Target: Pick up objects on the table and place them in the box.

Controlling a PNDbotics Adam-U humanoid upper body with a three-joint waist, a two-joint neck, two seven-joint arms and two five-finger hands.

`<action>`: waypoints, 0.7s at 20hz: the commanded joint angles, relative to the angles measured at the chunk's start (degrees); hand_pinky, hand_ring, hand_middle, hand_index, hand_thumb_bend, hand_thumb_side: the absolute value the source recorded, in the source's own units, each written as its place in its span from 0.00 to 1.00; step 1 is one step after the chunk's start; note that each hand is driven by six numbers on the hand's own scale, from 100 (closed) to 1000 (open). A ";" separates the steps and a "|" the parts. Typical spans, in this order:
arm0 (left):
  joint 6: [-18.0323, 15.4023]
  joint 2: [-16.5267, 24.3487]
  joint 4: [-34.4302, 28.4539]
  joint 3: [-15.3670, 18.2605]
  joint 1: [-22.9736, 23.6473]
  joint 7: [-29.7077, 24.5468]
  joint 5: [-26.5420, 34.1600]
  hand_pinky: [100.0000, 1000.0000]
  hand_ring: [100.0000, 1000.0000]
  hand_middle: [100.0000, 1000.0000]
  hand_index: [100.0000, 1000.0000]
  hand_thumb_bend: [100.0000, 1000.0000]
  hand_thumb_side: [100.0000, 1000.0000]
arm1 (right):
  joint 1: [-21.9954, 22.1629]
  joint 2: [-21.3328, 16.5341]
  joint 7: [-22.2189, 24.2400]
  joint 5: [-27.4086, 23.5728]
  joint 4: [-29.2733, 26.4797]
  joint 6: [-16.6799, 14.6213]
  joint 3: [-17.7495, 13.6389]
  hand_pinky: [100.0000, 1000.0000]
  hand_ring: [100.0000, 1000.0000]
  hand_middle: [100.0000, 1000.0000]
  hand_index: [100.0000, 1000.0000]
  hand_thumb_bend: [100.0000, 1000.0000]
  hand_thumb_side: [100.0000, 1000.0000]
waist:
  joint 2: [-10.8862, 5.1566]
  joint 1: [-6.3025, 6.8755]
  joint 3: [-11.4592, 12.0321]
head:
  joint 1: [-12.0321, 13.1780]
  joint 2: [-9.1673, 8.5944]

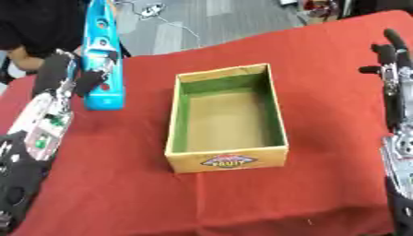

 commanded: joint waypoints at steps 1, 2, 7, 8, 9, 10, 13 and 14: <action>0.01 1.20 -1.42 0.51 -1.19 0.23 0.53 0.00 0.00 0.00 0.02 0.04 1.00 | -1.29 -0.19 -0.08 0.15 -1.09 -0.13 -0.35 0.63 0.90 1.00 1.00 0.34 1.00 | -0.56 -0.61 -0.06 | -0.48 -0.06; -0.04 1.06 -1.45 0.45 -1.24 0.26 0.65 0.00 0.00 0.00 0.02 0.03 1.00 | -1.32 -0.15 -0.08 0.15 -1.10 -0.14 -0.34 0.63 0.90 1.00 1.00 0.34 1.00 | -0.52 -0.65 -0.08 | -0.68 -0.06; -0.27 0.23 -1.57 0.20 -1.68 0.43 0.94 0.00 0.00 0.00 0.02 0.04 1.00 | -1.49 0.08 -0.08 0.08 -1.20 -0.17 -0.37 0.63 0.90 1.00 1.00 0.34 1.00 | -0.28 -0.85 -0.29 | -0.69 -0.06; -0.34 0.10 -1.60 0.13 -1.80 0.45 0.96 0.00 0.00 0.00 0.02 0.04 1.00 | -1.51 0.12 -0.08 0.06 -1.21 -0.17 -0.37 0.63 0.90 1.00 1.00 0.34 1.00 | -0.25 -0.89 -0.32 | -0.54 -0.06; -0.39 -0.01 -1.61 0.08 -1.91 0.45 0.97 0.00 0.00 0.00 0.02 0.05 1.00 | -1.52 0.14 -0.08 0.05 -1.21 -0.17 -0.37 0.63 0.90 1.00 1.00 0.34 1.00 | -0.22 -0.91 -0.34 | -0.42 -0.06; -0.45 -0.11 -1.64 0.02 -2.02 0.45 0.99 0.00 0.00 0.00 0.02 0.04 1.00 | -1.53 0.16 -0.08 0.03 -1.22 -0.17 -0.37 0.63 0.90 1.00 1.00 0.34 1.00 | -0.20 -0.93 -0.36 | -0.31 -0.06; -0.68 -0.55 -1.73 -0.26 -2.50 0.37 1.07 0.00 0.00 0.00 0.02 0.04 1.00 | -1.53 0.18 -0.05 0.01 -1.21 -0.17 -0.37 0.63 0.90 1.00 1.00 0.34 1.00 | -0.17 -0.99 -0.37 | -0.08 -0.06; -0.86 -0.74 -1.74 -0.51 -2.78 0.26 1.07 0.00 0.00 0.00 0.02 0.04 1.00 | -1.53 0.18 -0.04 0.02 -1.21 -0.17 -0.37 0.63 0.90 1.00 1.00 0.34 1.00 | -0.16 -1.00 -0.39 | 0.00 -0.06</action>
